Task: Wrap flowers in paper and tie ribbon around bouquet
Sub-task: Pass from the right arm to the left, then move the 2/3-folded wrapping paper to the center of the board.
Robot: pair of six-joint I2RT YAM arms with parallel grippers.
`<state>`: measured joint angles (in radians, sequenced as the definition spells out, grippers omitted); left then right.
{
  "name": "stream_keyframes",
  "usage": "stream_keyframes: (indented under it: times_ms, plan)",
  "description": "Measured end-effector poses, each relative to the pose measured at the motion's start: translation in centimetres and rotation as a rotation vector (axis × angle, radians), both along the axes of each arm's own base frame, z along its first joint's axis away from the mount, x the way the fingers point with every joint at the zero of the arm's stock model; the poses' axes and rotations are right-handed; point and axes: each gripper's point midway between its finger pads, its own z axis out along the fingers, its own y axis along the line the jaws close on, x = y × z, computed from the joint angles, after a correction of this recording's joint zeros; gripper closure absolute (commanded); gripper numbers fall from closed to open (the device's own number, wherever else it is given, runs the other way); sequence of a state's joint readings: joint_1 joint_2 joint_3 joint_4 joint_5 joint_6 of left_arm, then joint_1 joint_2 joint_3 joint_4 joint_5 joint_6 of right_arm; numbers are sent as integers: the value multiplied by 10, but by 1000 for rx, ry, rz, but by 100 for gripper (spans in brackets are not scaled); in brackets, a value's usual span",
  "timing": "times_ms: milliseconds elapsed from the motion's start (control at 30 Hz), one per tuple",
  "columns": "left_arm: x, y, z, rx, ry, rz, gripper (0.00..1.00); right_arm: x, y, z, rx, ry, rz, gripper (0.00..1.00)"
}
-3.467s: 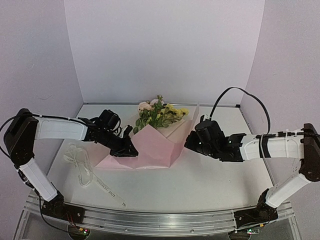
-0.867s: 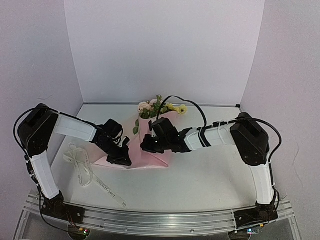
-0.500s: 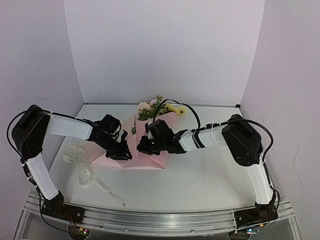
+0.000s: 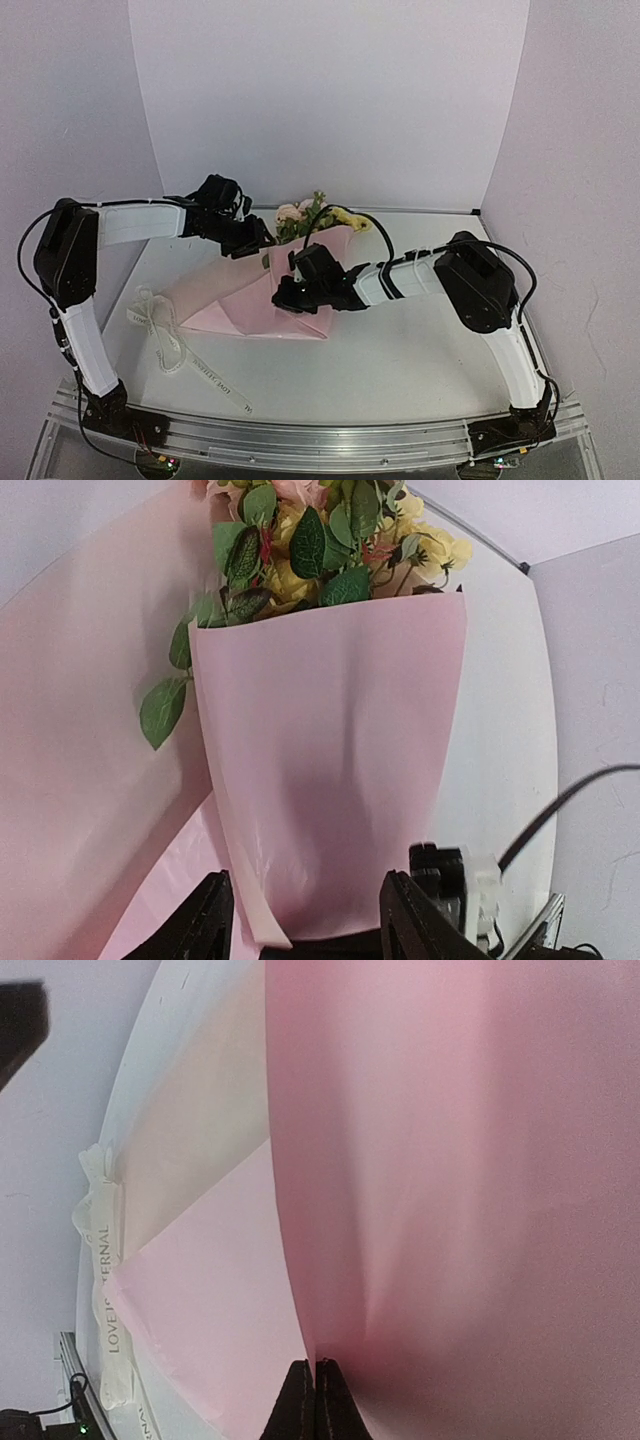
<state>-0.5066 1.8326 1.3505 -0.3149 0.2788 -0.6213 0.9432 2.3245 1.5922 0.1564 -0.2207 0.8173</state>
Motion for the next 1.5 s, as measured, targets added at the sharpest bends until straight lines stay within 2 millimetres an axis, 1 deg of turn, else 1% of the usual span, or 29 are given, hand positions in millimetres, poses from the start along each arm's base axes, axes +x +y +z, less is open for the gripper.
stream_keyframes:
  times_ms: [33, 100, 233, 333, 367, 467, 567, 633, 700, 767, 833, 900, 1000, 1100, 1200, 1267, 1367, 1433, 1500]
  plan:
    - [7, -4, -2, 4, -3, 0, 48, 1, 1, 2, 4, -3, 1, 100]
    - [14, -6, -15, 32, 13, -1, 48, 2, 3, 5, 11, -7, 1, 100]
    - [17, -5, -51, 97, 81, 4, 52, 2, 4, 7, 15, -8, 2, 100]
    - [16, -3, -69, 127, 119, 4, 56, 2, 4, 7, 17, -7, 2, 100]
    - [16, -2, -74, 136, 130, 3, 58, 2, 4, 7, 16, -6, 2, 99]
    - [17, -3, -79, 148, 138, -6, 65, 2, 4, 7, 17, -5, 3, 99]
    - [21, -6, -80, 145, 130, -9, 76, 2, 5, 9, 19, -7, 3, 96]
    - [22, -6, -81, 146, 129, -12, 83, 3, 5, 10, 21, -8, 3, 92]
    - [22, -6, -83, 146, 133, -11, 91, 3, 6, 10, 23, -6, 1, 85]
    - [23, -7, -86, 148, 135, -12, 97, 3, 6, 11, 18, -1, 0, 74]
    - [23, -7, -90, 152, 138, -16, 100, 3, 5, 10, 11, 2, 1, 64]
    - [23, -7, -94, 156, 144, -17, 100, 2, 3, 7, 1, 13, -4, 53]
    - [24, -7, -97, 156, 142, -19, 100, -2, -2, 2, -16, 26, -8, 43]
    - [24, -10, -96, 148, 138, -25, 100, -7, -14, 5, -25, 36, -16, 37]
    - [26, -12, -94, 142, 124, -26, 100, -16, -35, 15, -38, 47, -32, 30]
    - [27, -13, -93, 138, 116, -25, 100, -19, -51, 22, -46, 54, -55, 26]
    - [29, -14, -93, 134, 109, -25, 100, -16, -75, 28, -60, 55, -96, 24]
    - [30, -15, -94, 130, 104, -24, 100, -12, -88, 27, -77, 58, -126, 26]
    - [29, -14, -97, 131, 106, -24, 100, -8, -100, 22, -98, 63, -155, 28]
